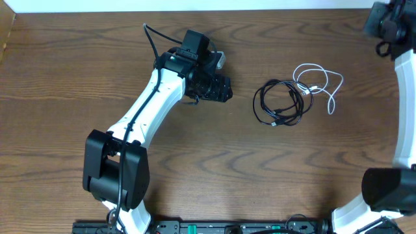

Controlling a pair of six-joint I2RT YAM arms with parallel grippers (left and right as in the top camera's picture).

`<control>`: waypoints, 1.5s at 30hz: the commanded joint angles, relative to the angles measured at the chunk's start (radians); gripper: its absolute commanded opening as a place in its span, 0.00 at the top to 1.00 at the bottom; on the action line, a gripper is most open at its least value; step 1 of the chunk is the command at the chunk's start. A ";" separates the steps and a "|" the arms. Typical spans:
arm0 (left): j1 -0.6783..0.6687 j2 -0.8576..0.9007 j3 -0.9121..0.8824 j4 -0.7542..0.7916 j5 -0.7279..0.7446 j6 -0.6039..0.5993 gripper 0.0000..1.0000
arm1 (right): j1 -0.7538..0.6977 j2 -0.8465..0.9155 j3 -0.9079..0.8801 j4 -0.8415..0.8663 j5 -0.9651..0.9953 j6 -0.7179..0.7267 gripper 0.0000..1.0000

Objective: Untangle cables
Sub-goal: 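Carry the white cable to the right table edge with the right gripper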

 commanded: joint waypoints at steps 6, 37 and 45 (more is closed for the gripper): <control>0.003 0.001 0.001 0.000 0.013 -0.002 0.30 | -0.151 0.138 -0.013 -0.321 -0.406 0.034 0.28; 0.003 0.001 0.001 -0.001 0.013 -0.005 0.30 | -0.129 0.310 0.192 -0.146 -1.416 -0.090 0.99; 0.003 0.001 0.001 -0.020 0.012 -0.005 0.30 | -0.112 -0.008 0.271 -0.099 -1.143 -0.060 0.99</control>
